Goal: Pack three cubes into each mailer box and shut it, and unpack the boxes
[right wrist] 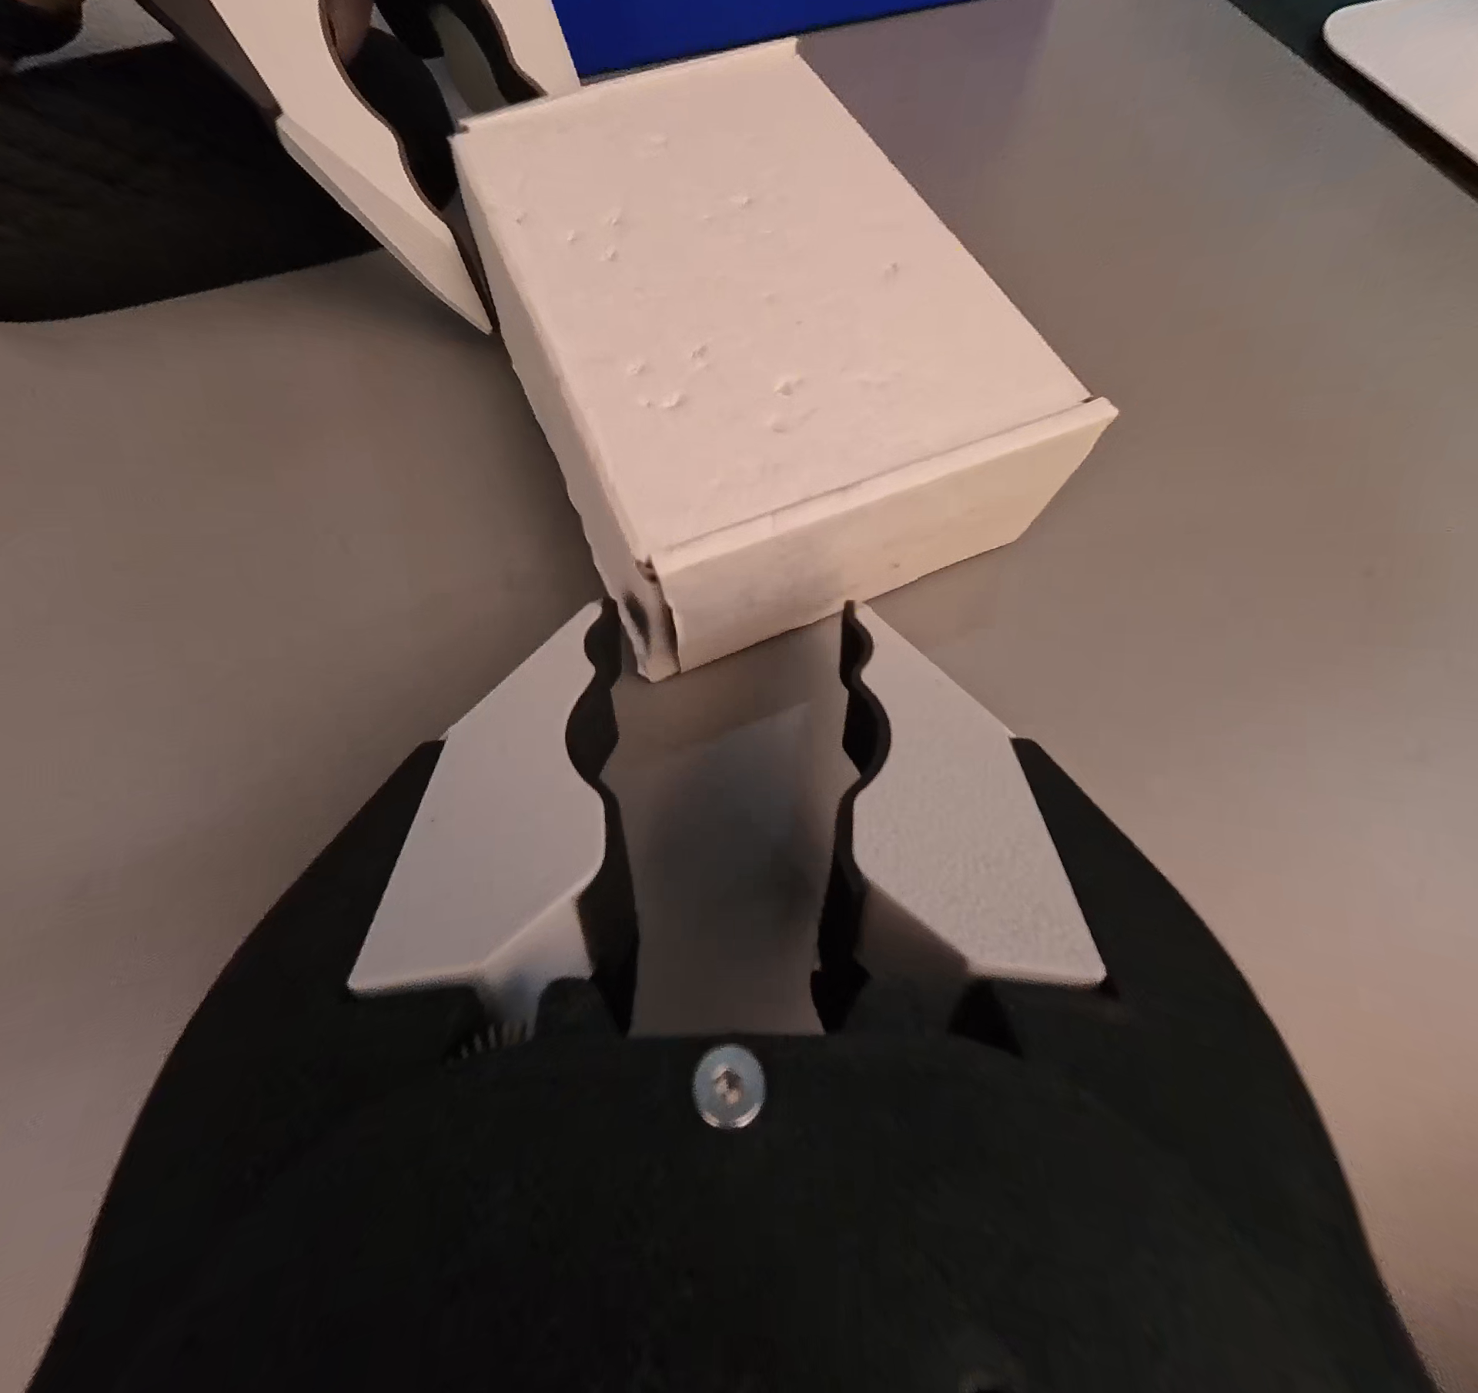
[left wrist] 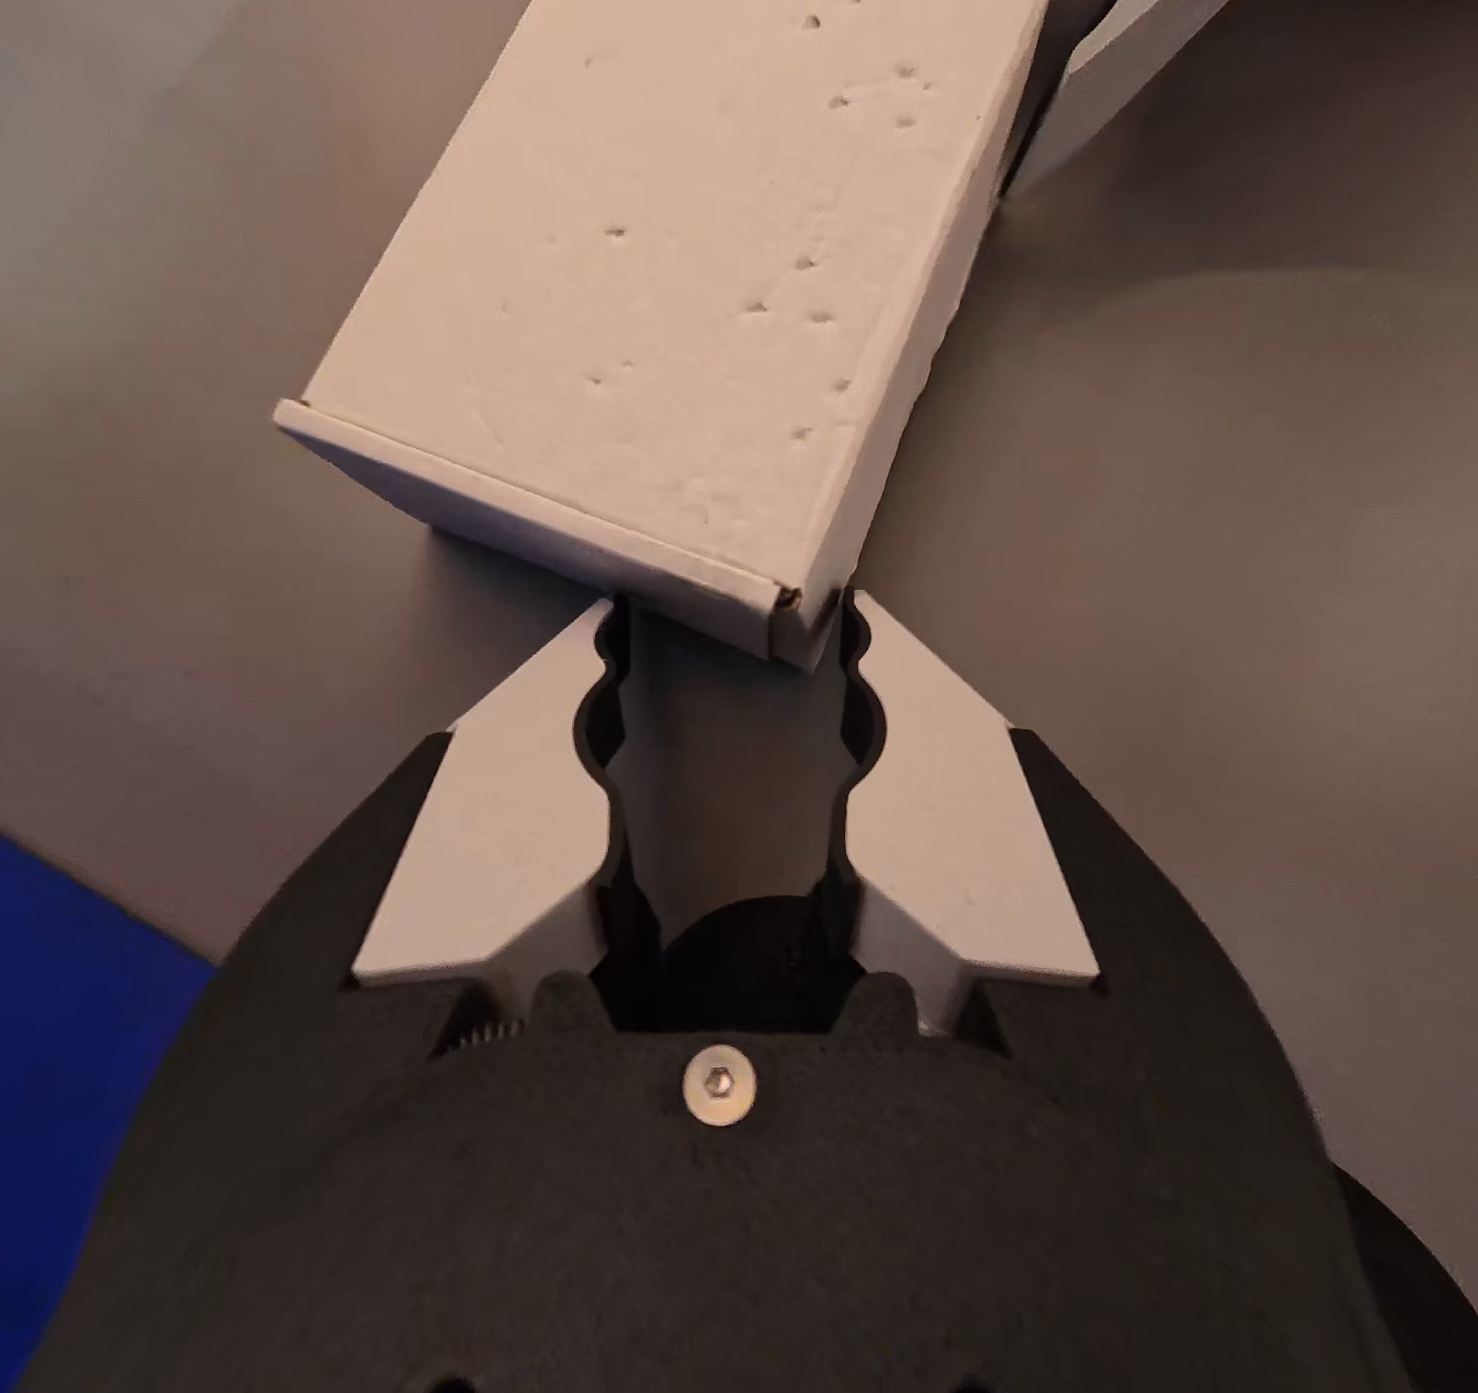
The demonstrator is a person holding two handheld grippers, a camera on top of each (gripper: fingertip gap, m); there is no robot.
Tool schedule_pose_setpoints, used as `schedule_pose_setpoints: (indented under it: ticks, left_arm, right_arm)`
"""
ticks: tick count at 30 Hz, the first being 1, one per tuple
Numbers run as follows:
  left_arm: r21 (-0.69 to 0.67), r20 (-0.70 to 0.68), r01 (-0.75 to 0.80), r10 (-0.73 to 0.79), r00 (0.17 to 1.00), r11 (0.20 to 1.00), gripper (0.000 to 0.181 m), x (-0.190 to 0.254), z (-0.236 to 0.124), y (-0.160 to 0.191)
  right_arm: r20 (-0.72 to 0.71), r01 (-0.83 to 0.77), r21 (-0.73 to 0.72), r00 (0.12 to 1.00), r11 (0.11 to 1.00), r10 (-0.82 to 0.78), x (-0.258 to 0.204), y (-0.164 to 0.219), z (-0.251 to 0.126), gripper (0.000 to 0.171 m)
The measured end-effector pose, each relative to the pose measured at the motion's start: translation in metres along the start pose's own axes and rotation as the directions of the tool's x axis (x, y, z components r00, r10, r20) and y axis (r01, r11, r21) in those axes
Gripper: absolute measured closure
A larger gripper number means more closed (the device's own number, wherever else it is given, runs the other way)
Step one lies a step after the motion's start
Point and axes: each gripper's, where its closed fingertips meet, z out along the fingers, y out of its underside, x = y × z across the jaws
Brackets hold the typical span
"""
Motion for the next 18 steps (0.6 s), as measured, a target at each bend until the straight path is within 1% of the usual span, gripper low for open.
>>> schedule_pose_setpoints:
  ticks: [3, 11, 16, 17, 18]
  left_arm:
    - [0.008, -0.037, -0.007, 0.008, 0.999, 1.0, 0.133, 0.0033, 0.0002, -0.0008]
    - [0.006, 0.011, -0.079, 0.079, 0.997, 0.997, 0.14, 0.003, 0.0026, -0.0028]
    - [0.017, 0.01, -0.051, 0.051, 0.999, 0.999, 0.139, 0.0024, 0.0028, -0.0036]
    - [0.018, -0.001, -0.044, 0.044, 0.999, 0.999, 0.138, 0.0039, 0.0017, -0.0038]
    - [0.025, -0.015, -0.038, 0.039, 0.999, 0.999, 0.14, 0.0068, -0.0006, -0.0046]
  right_arm:
    - [0.008, -0.001, -0.022, 1.0, 1.0, 0.001, 0.0005, 0.0018, 0.0031, 0.121]
    - [-0.018, 0.024, -0.056, 1.0, 0.998, -0.025, 0.0018, 0.0039, 0.0015, 0.126]
    - [-0.024, 0.018, -0.046, 1.0, 0.999, -0.019, 0.0022, 0.0049, 0.0004, 0.124]
    - [-0.006, 0.013, -0.038, 1.0, 0.999, -0.014, 0.0015, 0.006, -0.0004, 0.125]
    - [0.007, 0.013, -0.046, 1.0, 0.999, -0.013, 0.0011, 0.0084, -0.0024, 0.131]
